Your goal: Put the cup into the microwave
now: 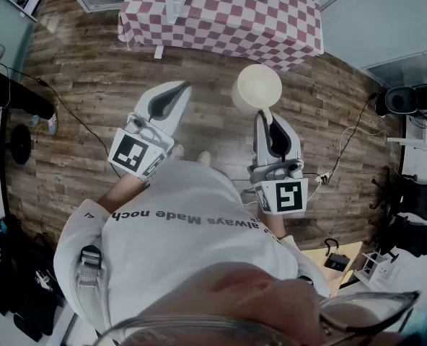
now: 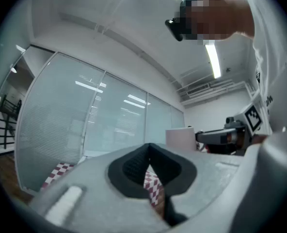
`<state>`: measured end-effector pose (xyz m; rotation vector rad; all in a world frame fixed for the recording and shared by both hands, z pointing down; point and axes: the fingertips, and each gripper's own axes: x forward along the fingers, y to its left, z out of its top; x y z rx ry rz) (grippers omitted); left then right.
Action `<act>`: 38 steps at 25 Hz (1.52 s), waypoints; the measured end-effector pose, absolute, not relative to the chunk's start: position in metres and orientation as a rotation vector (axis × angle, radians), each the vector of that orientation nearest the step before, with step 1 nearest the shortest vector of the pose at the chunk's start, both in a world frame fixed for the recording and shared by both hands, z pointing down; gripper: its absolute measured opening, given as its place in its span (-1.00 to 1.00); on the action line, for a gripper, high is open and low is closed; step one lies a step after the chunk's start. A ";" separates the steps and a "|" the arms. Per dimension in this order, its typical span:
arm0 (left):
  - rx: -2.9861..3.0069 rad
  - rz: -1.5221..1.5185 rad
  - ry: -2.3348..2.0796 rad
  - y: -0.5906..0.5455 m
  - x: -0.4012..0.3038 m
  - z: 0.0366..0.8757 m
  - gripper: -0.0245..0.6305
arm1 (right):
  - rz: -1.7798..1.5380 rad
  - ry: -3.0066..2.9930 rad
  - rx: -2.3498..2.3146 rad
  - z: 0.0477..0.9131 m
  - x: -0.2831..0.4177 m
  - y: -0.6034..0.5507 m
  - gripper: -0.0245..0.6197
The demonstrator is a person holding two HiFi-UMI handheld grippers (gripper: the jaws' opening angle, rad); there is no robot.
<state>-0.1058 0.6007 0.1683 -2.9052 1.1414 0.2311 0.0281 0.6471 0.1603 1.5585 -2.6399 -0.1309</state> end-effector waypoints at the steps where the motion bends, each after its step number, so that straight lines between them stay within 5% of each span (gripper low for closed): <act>1: -2.905 0.232 1.140 0.600 -0.107 0.168 -0.91 | -0.132 -2.640 1.559 0.159 0.027 0.647 -0.81; 26: -2.975 0.212 1.050 0.563 -0.154 0.184 -0.91 | -0.102 -2.649 1.610 0.169 -0.033 0.607 -0.81; 38: -2.960 0.190 1.084 0.480 -0.115 0.192 -0.91 | -0.124 -2.689 1.592 0.176 0.004 0.523 -0.81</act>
